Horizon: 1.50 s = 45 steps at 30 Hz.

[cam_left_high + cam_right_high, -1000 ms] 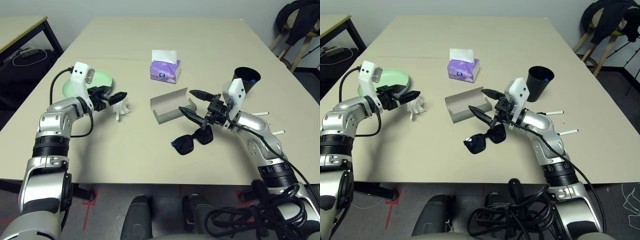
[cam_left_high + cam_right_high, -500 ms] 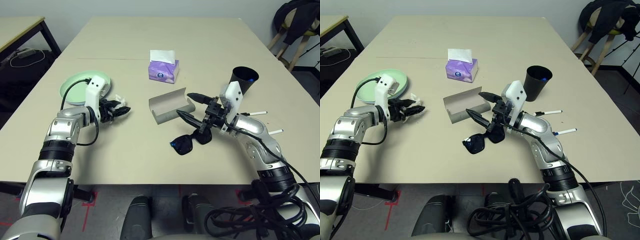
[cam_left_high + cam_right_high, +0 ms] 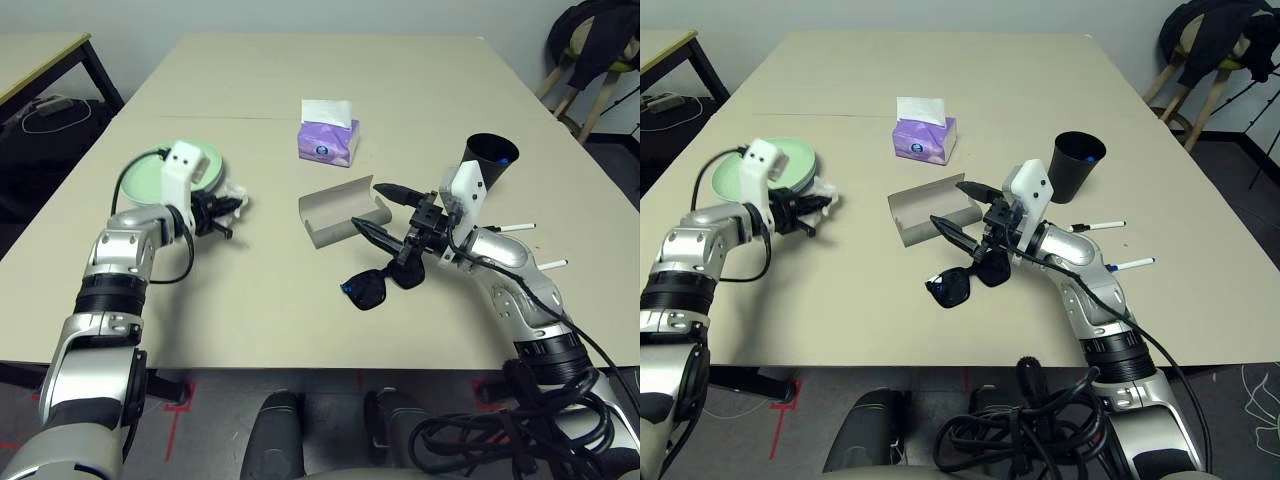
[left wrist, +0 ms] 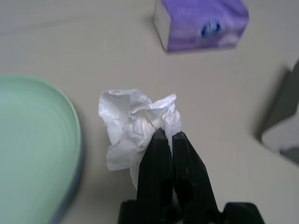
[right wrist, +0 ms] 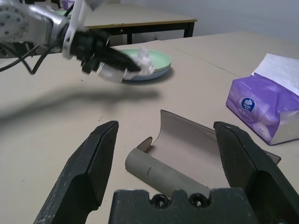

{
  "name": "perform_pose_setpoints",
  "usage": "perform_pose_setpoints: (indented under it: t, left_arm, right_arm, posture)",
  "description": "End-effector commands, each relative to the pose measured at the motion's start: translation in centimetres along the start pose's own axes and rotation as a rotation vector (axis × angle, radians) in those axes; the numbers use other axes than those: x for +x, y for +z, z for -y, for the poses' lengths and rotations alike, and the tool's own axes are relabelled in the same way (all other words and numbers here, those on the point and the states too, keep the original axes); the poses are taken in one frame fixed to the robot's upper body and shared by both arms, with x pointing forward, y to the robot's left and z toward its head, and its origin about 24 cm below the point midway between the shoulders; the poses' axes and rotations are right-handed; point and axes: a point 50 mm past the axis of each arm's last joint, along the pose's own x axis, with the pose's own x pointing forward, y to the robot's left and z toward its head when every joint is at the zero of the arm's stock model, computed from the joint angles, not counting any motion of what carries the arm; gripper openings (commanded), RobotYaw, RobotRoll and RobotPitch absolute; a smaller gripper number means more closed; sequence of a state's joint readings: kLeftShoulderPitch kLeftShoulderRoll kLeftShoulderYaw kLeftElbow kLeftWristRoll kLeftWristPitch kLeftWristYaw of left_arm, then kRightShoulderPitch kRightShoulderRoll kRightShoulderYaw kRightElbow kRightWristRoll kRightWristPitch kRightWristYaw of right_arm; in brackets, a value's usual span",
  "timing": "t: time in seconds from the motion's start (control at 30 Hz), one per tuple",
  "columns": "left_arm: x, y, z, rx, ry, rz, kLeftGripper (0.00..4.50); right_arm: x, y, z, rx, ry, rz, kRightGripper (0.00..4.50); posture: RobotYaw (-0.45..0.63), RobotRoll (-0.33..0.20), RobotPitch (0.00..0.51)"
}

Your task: Organize and tidy the items on the table.

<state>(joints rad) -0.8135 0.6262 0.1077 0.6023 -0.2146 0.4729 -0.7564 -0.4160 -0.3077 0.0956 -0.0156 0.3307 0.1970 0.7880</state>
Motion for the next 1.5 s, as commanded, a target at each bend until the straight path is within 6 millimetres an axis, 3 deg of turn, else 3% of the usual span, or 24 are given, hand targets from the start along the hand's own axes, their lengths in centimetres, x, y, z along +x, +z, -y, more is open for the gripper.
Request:
perform_pose_setpoints:
  t: [0.03,0.23,0.5,0.6,0.8,0.93,1.1,1.23,1.5]
  left_arm:
    - [0.1,1.4,-1.3,-0.025,0.090,0.058,0.01]
    - [-0.1,3.0,-4.2,-0.058,0.350,0.122,0.01]
    - [-0.3,1.4,-5.5,-0.087,0.580,0.117,0.01]
    - [-0.4,0.9,-5.7,-0.099,0.639,0.134,0.63]
    - [-0.1,1.0,-5.5,-0.089,0.615,0.159,2.88]
    - [0.4,1.6,-4.8,-0.040,0.516,0.197,4.46]
    - [1.4,2.1,-2.1,0.039,0.157,0.278,4.46]
    - [1.0,0.6,1.0,0.105,-0.158,0.289,4.46]
    - [-1.2,-0.8,5.2,0.114,-0.427,0.332,4.46]
  right_arm:
    - [0.1,0.2,0.0,-0.006,0.009,0.005,4.50]
    - [0.2,0.3,0.1,-0.011,0.001,0.009,4.50]
    - [0.3,0.4,0.0,-0.013,-0.011,0.013,4.50]
    - [0.4,0.4,0.1,-0.015,-0.012,0.016,4.50]
    - [0.4,0.5,0.1,-0.016,-0.015,0.019,4.50]
    - [0.3,0.5,0.1,-0.015,-0.017,0.019,4.50]
    - [0.2,0.5,0.3,-0.009,-0.037,0.001,4.50]
    - [0.7,0.8,0.4,0.004,-0.055,-0.036,4.50]
    - [0.9,2.6,-0.2,-0.041,-0.054,-0.164,4.50]
  posture:
    - [0.13,0.000,0.085]
    - [0.12,0.000,0.084]
    - [0.11,0.000,0.081]
    - [0.11,0.000,0.080]
    - [0.11,0.000,0.080]
    - [0.11,0.000,0.083]
    - [0.13,0.000,0.101]
    - [0.14,0.000,0.124]
    - [0.16,0.000,0.160]
